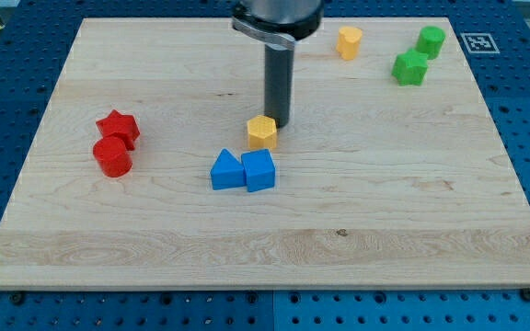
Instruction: Move the yellow heart downwards
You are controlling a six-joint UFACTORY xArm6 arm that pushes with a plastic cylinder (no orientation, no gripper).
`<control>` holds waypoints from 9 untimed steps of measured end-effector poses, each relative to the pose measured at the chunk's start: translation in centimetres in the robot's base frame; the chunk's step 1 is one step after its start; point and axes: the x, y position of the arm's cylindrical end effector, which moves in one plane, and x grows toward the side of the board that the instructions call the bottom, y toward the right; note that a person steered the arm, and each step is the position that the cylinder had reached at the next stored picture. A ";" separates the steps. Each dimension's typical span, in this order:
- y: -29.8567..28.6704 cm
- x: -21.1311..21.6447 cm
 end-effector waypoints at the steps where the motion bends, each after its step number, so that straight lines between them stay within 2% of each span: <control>1: -2.1 -0.9; 3: -2.0 1.0; 5: 1.1 3.2; 9: 1.2 4.3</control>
